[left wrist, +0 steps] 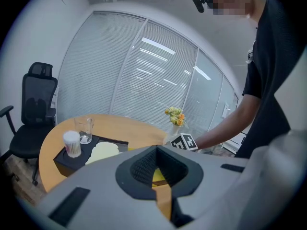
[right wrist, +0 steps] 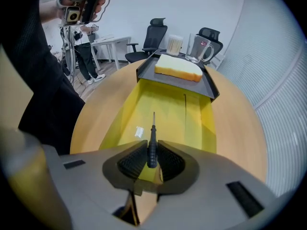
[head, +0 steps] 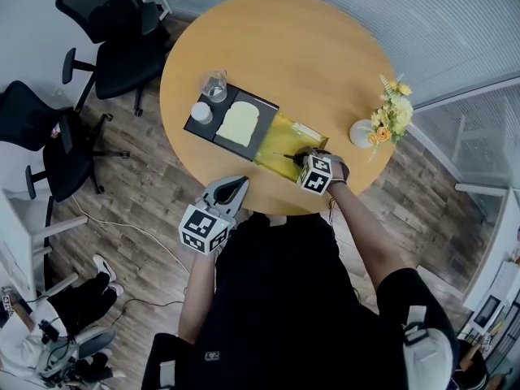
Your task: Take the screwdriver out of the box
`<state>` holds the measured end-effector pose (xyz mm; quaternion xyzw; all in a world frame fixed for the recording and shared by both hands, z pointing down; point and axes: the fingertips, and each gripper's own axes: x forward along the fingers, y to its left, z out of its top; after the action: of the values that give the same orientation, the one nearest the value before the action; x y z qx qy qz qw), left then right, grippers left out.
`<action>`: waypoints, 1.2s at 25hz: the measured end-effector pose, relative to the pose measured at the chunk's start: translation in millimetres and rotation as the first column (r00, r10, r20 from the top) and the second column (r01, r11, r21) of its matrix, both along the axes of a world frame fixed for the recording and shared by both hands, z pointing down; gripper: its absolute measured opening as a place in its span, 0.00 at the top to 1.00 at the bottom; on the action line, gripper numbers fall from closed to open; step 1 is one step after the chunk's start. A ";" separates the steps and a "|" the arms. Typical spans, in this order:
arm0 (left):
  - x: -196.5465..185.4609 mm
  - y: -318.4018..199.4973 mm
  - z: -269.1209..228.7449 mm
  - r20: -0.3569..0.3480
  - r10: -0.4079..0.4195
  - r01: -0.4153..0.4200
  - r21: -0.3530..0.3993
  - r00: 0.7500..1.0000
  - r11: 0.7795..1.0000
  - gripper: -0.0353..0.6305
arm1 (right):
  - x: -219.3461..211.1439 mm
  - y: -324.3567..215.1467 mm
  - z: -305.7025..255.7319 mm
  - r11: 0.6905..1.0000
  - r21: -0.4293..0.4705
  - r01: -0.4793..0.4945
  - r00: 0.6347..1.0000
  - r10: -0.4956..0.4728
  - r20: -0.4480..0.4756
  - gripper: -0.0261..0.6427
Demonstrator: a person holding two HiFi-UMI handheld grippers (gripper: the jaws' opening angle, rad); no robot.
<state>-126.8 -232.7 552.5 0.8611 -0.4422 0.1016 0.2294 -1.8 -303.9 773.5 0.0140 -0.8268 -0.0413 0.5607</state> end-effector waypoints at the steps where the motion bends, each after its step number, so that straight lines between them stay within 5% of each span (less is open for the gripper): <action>1: 0.5 0.1 0.0 0.000 0.004 -0.004 0.001 1.000 1.000 0.94 | 1.4 -0.5 -0.8 1.000 0.002 -0.005 1.000 0.005 0.000 0.87; 30: 15.6 3.6 -0.9 0.006 0.100 -0.100 0.013 0.995 0.995 0.94 | 16.0 15.7 -61.6 0.979 0.061 -0.196 0.965 0.181 0.189 0.87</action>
<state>-111.3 -229.1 551.7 0.8834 -0.3997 0.1127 0.2171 14.2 -288.2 711.9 0.1185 -0.8674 -0.0191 0.4829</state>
